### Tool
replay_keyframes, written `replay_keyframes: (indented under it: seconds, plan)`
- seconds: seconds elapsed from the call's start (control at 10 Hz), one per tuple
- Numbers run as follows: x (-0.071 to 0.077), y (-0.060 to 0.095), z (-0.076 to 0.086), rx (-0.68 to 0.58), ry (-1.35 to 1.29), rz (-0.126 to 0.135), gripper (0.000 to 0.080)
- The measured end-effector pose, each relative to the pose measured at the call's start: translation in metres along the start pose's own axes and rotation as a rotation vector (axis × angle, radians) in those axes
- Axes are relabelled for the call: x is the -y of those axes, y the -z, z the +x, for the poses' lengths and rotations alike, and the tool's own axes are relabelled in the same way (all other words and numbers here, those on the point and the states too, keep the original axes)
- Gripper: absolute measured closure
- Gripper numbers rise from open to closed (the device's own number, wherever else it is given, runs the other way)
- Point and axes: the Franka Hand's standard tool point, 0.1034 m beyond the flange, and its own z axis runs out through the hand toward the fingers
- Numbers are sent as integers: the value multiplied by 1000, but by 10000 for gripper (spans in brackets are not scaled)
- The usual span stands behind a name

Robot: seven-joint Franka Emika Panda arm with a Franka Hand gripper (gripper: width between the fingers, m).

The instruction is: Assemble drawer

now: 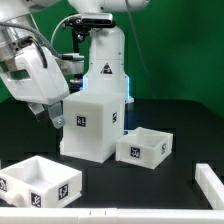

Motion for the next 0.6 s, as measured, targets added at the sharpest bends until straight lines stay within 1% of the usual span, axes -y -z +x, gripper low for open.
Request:
replay_keyframes:
  seconds: [0.1,0.2,0.3,0.4,0.5,0.6]
  plan:
    - [-13,-2,-4,47,-8,2,150]
    - [-32,-2,-7,104,-39,-1,150]
    - [-45,-2,-12,152,-70,-5,150]
    - [-54,-2,-20,224,-96,-10,150]
    - [-53,2,-15,224,-98,-5,150]
    - [-54,0,-16,243,-95,-10,150]
